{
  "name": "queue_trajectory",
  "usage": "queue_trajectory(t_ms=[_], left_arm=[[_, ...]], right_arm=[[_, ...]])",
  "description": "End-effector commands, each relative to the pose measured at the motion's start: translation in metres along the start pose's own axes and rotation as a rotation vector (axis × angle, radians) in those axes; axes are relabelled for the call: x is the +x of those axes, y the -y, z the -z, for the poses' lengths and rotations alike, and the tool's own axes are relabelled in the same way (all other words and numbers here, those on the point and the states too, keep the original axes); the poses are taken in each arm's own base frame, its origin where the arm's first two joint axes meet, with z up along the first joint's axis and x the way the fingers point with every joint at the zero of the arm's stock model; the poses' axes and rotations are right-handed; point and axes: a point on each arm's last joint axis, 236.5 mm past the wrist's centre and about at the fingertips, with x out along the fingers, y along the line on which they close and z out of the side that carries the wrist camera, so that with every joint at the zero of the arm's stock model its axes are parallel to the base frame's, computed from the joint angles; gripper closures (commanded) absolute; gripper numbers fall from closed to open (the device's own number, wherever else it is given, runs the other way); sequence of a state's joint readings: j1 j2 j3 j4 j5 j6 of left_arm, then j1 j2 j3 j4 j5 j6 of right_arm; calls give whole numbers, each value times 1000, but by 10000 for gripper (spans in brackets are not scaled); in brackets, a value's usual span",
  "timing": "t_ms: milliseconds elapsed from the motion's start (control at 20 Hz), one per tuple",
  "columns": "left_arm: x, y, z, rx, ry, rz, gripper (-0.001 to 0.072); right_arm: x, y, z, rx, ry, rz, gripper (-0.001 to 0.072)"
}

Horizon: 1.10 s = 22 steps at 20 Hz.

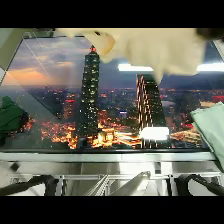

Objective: Fold the shirts.

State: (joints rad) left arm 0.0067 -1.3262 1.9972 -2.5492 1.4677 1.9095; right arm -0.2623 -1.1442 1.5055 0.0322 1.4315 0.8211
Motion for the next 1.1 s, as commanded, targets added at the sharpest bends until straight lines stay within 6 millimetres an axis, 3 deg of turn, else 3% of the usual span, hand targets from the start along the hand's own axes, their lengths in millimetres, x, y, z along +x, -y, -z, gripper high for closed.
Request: queue_trajectory(t_ms=[0,100,150,200,300,400,500,650,750,800,850,900,950,1050], left_arm=[[-74,95,-8,152,174,-64,693],[-103,127,-15,231,273,-118,693],[-112,126,-20,253,307,-167,693],[-114,117,-20,255,305,-204,693],[-92,86,-9,200,204,-201,693],[-48,37,15,90,51,-160,693],[3,-32,48,-67,-73,-140,693],[67,-144,126,-308,-234,-145,693],[93,-208,188,-458,-305,-163,694],[99,-231,213,-528,-330,-174,596],[101,-250,234,-597,-344,-176,279],[101,-262,246,-651,-340,-172,44],[99,-268,248,-710,-320,-147,-6],[87,-269,246,-754,-302,-111,-5]], right_arm=[[-12,-113,-10,-272,6,101,690],[-24,-118,-24,-392,63,280,690],[-30,-106,-27,-402,66,355,690],[-31,-88,-24,-356,48,381,690],[-18,-43,-1,-215,-34,333,689],[14,14,44,-40,-143,258,690],[55,77,109,100,-259,211,690],[103,175,210,282,-375,242,678],[114,228,274,409,-431,279,267],[112,245,295,457,-448,293,277],[104,260,307,494,-453,312,277],[94,269,310,517,-453,320,277],[82,270,304,534,-448,309,278],[45,267,284,579,-450,303,281]])
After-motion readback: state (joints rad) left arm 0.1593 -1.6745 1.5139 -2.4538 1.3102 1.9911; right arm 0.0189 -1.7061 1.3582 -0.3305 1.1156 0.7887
